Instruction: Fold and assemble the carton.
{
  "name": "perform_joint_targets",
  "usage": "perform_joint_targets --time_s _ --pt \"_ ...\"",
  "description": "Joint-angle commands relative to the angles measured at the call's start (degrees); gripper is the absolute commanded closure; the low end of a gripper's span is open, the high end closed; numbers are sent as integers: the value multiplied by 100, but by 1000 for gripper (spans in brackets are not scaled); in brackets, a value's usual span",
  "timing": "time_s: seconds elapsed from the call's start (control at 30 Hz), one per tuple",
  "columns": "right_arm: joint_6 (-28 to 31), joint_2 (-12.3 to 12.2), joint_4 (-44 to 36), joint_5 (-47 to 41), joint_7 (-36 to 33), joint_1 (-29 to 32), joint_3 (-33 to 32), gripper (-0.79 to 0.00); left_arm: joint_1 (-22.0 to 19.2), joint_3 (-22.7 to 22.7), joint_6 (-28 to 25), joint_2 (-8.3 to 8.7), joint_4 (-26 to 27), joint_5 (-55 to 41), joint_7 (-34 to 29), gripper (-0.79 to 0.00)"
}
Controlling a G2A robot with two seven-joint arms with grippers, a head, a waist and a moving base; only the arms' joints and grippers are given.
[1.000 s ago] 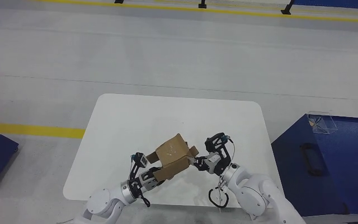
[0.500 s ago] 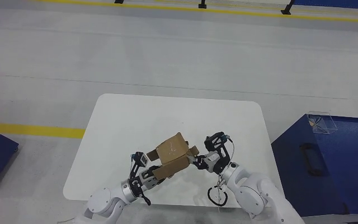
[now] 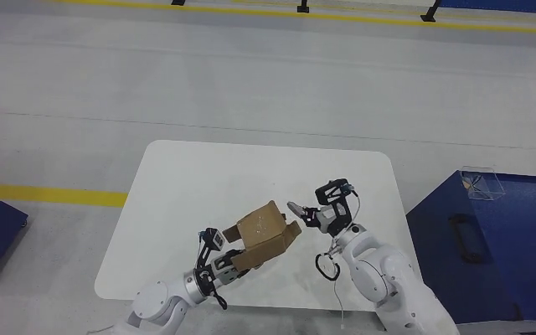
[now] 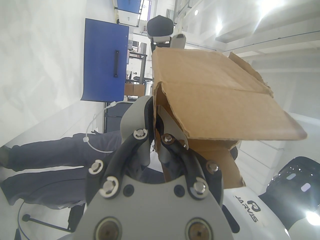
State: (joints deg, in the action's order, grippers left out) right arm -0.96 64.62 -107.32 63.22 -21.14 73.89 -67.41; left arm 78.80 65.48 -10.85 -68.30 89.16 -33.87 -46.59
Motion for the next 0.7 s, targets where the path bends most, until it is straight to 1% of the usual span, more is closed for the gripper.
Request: perform_joint_targets --time_s 0.0,0.17,0.5,0.67 --pt "-15 29 74 50 5 -70 123 -785 13 6 13 4 20 13 -14 0" --pt "46 64 21 117 -67 -49 271 -785 15 43 31 5 10 -11 52 0" --pt "148 69 -412 432 -245 301 322 -785 7 21 67 -9 -40 -20 168 0" --pt "180 106 -373 461 -341 291 469 -785 23 2 78 -12 -17 -38 137 0"
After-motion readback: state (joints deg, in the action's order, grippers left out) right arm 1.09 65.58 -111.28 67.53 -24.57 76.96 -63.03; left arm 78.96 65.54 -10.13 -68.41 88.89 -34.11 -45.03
